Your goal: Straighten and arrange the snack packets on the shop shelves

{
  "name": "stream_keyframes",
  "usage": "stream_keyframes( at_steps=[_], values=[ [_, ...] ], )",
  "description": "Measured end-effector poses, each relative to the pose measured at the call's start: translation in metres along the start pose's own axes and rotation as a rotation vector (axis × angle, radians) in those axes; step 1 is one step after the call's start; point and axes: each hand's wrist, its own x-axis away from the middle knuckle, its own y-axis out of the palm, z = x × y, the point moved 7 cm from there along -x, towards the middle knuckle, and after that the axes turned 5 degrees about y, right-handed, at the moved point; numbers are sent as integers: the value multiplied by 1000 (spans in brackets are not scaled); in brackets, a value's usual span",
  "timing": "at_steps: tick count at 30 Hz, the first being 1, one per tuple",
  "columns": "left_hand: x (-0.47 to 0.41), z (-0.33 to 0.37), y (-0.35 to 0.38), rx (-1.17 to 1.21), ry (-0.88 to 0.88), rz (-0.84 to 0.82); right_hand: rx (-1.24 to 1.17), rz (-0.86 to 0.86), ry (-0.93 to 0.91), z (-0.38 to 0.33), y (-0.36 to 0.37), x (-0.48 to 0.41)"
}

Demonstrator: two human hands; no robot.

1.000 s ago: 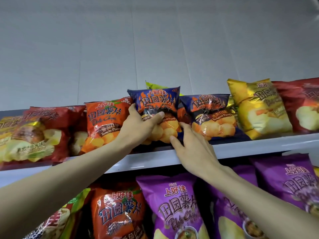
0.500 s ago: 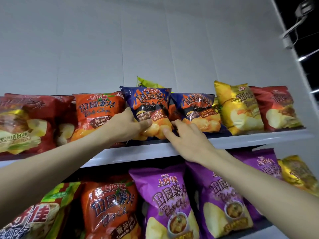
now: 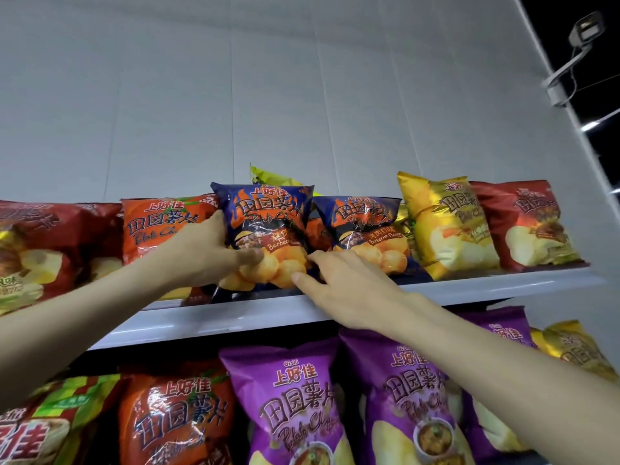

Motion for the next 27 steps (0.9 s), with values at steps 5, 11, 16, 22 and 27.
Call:
stream_keyframes(
  at_steps=[5, 11, 16, 22, 27],
  values=[
    [-1, 28, -19, -114, 37, 106, 39, 30, -120, 13, -12, -4],
    [-4, 51, -17, -268, -28, 103, 13, 124, -227, 43, -29, -1],
    [0, 71, -11, -329, -30, 130, 2, 240, -216, 75, -46, -1],
    [-9, 78, -4, -357, -66, 117, 22, 261, -59, 113, -49, -5],
    [-21, 62, 12, -172, -223, 116, -150, 178, 135, 130, -40, -14]
  ],
)
